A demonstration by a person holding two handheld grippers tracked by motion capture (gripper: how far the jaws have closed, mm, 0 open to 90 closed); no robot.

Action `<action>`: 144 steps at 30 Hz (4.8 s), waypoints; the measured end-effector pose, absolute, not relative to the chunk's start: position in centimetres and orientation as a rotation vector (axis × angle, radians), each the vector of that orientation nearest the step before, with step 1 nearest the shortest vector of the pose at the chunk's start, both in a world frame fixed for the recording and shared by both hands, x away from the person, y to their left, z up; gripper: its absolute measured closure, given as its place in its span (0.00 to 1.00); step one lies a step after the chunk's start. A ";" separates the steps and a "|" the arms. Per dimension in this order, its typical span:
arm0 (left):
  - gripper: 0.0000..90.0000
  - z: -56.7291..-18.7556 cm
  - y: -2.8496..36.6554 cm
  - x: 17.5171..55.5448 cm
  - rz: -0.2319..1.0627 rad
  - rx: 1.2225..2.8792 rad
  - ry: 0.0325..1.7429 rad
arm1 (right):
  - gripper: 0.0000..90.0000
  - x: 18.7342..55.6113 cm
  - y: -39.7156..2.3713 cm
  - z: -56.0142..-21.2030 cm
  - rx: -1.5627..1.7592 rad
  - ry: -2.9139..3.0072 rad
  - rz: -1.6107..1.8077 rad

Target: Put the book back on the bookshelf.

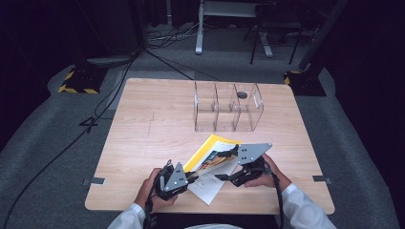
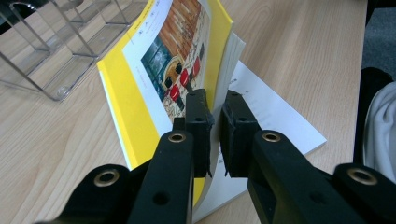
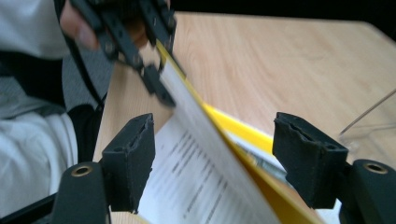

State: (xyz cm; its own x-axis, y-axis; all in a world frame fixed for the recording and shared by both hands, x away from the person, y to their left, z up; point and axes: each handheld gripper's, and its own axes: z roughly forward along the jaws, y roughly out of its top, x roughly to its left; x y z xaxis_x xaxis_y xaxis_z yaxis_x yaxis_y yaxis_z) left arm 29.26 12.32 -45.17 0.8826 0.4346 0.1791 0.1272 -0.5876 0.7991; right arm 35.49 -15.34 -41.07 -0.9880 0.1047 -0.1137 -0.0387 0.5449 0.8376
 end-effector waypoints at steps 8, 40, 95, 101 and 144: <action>0.91 -45.2 15.0 29.1 0.378 2.173 0.401 | 0.41 36.9 -14.1 -43.6 0.031 2.696 1.164; 0.54 -44.0 14.0 28.9 0.527 2.236 0.582 | 0.90 34.3 -12.8 -45.1 -0.167 2.543 1.054; 0.75 -44.2 10.1 29.8 0.566 2.405 0.581 | 0.89 33.6 -12.5 -45.5 -0.102 2.498 1.191; 0.86 -44.1 11.1 29.7 0.588 2.354 0.554 | 0.77 34.6 -13.7 -44.9 0.047 2.472 1.326; 0.90 -41.0 10.9 29.8 0.527 1.992 0.488 | 0.40 38.4 -19.0 -43.2 0.489 2.270 1.538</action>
State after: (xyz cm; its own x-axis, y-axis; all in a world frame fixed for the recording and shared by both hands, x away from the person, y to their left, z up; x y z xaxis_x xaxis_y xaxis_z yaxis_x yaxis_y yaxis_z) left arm 29.81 10.87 -41.04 0.8251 0.5420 0.1594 0.1163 -0.4391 0.8909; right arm 38.45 -18.99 -43.18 -0.8773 0.4701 -0.0964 0.0848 0.3496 0.9331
